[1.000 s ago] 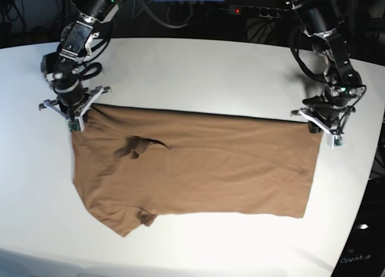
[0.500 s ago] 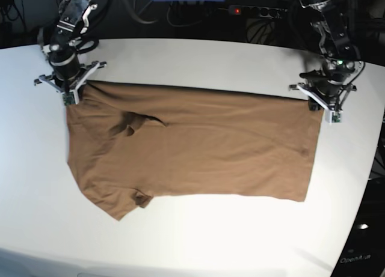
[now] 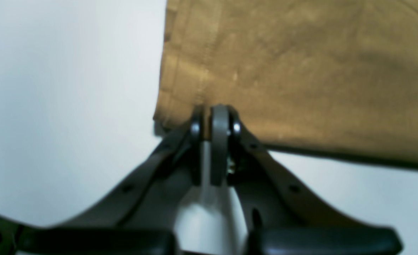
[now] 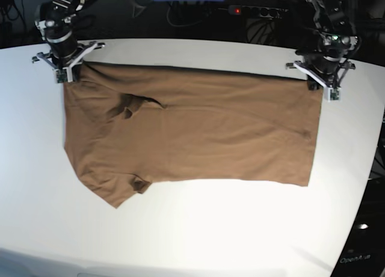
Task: Fold the T-shirt properly
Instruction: 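Drag the shirt toward the robot with both grippers, flattening it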
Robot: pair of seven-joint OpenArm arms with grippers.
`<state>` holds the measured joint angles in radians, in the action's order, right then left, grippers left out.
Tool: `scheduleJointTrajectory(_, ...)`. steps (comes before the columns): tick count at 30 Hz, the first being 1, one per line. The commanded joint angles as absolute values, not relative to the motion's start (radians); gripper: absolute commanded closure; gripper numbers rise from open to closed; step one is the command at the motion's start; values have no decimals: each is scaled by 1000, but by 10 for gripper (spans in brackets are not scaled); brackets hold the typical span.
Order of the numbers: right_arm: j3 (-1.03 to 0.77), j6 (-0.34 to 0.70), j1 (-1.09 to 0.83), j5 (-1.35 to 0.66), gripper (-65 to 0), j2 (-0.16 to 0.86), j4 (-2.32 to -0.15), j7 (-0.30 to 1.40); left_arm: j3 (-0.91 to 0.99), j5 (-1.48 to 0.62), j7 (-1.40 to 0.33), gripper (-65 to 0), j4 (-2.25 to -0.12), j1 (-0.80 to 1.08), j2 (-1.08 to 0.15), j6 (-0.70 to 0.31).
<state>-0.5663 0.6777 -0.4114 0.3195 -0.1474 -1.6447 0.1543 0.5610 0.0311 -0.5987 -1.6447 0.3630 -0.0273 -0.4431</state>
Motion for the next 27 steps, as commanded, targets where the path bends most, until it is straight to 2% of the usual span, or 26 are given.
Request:
scheduleJointTrajectory(1, -582, 698, -443, 403, -6, -150, -1632, 280, 562, 51, -656, -33, -1644, 386, -25, -453)
scheduleJointTrajectory(7, -639, 698, -470, 401, -6, -157, -1629, 202, 562, 51, -653, -33, -1644, 418, -25, -453)
scheduleJointTrajectory(27, -634, 698, -420, 403, -4, -157, -1633, 189, 564, 51, -653, -33, -1644, 449, -25, -453)
